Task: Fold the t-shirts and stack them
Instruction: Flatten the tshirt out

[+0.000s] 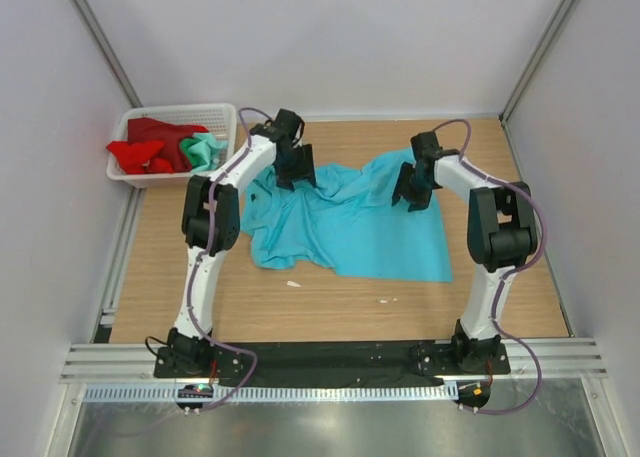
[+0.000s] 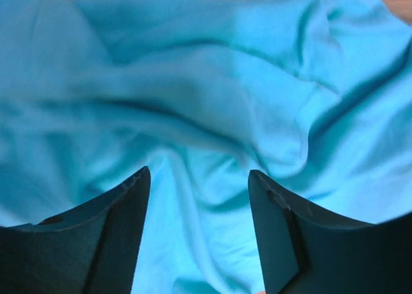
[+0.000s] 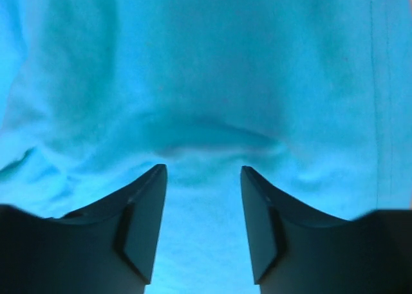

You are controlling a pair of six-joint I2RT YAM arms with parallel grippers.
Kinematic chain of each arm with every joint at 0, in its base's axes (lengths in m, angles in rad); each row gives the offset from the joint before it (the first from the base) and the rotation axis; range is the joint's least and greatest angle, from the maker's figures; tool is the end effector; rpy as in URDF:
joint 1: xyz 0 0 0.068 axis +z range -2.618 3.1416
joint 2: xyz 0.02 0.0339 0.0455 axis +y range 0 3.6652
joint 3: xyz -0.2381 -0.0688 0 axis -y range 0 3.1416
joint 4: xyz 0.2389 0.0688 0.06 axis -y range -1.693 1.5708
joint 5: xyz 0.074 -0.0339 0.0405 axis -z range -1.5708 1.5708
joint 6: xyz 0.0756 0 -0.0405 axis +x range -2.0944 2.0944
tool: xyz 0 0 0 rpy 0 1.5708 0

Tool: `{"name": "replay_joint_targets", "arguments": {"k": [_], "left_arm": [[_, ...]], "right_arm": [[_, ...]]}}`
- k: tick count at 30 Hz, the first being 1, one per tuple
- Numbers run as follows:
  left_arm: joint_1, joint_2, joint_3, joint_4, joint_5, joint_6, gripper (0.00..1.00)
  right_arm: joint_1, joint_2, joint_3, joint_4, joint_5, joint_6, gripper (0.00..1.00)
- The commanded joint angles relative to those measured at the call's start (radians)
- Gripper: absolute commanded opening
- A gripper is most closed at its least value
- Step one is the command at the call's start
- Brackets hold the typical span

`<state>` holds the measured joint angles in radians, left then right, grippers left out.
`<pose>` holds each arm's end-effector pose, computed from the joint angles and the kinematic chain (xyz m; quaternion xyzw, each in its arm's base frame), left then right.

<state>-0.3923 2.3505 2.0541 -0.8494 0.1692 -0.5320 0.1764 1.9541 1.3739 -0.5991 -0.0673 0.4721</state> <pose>0.4522 -0.2009 0.1351 -0.0502 0.9729 -0.1676 0.1513 0.3917 0.0750 0.1154 0.1379 0.9706 0.0932 0.1737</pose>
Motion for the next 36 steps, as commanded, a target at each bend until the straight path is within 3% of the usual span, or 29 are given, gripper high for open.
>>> {"name": "replay_joint_targets", "arguments": {"k": [1, 4, 9, 12, 15, 22, 32, 34, 36], "left_arm": [[-0.005, -0.107, 0.083, -0.132, -0.086, 0.036, 0.71], [-0.006, -0.299, -0.153, -0.085, -0.088, 0.033, 0.75], [-0.006, -0.607, -0.649, 0.002, -0.054, -0.017, 0.54], [-0.006, -0.756, -0.858, 0.061, 0.028, -0.092, 0.53], [0.001, -0.842, -0.961, 0.093, 0.006, -0.152, 0.57], [0.11, -0.832, -1.006, 0.102, 0.027, -0.172, 0.56], [0.121, -0.715, -1.008, 0.115, 0.023, -0.169, 0.45], [0.121, -0.708, -1.006, 0.098, 0.007, -0.166, 0.46], [0.121, -0.727, -1.006, 0.063, -0.016, -0.161, 0.58]], "right_arm": [[-0.005, -0.053, 0.106, -0.149, 0.027, -0.064, 0.58], [-0.005, -0.173, 0.003, -0.143, 0.015, -0.061, 0.66], [-0.005, -0.398, -0.197, -0.113, -0.038, -0.038, 0.69], [-0.006, -0.475, -0.306, -0.096, -0.032, -0.027, 0.75], [-0.031, -0.541, -0.4, -0.065, -0.023, -0.023, 0.79], [-0.153, -0.598, -0.55, -0.036, -0.069, 0.029, 0.74], [-0.233, -0.606, -0.613, -0.022, -0.058, 0.042, 0.69], [-0.235, -0.609, -0.621, -0.034, -0.042, 0.046, 0.69], [-0.238, -0.621, -0.625, -0.048, -0.036, 0.045, 0.7]]}}
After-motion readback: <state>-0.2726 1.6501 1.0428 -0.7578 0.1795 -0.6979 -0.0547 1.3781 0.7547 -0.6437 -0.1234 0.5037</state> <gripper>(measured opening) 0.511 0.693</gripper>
